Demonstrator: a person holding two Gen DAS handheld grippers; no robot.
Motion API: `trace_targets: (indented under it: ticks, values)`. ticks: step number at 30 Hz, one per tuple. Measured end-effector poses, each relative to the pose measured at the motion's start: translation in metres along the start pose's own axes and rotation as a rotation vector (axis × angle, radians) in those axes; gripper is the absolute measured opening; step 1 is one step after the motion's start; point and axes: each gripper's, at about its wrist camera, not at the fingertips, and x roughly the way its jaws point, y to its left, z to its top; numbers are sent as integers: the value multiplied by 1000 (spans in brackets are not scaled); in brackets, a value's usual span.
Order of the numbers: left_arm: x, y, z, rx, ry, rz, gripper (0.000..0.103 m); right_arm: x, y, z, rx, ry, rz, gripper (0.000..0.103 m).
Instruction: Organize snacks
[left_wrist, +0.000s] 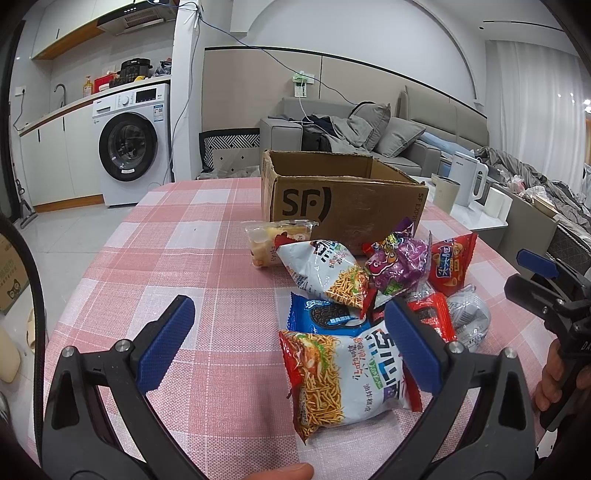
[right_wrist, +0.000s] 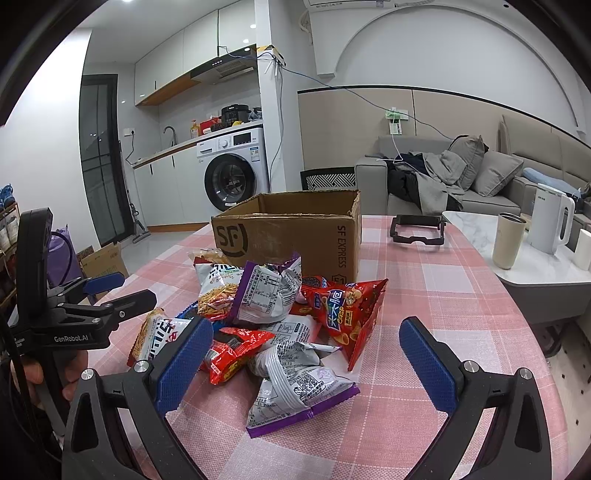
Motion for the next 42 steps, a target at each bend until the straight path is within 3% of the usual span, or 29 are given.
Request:
trace_targets:
  ticks: [42]
  values:
    - [-1,-5,0,21,-1,7,103,3,-2,0,7,22,-7,103]
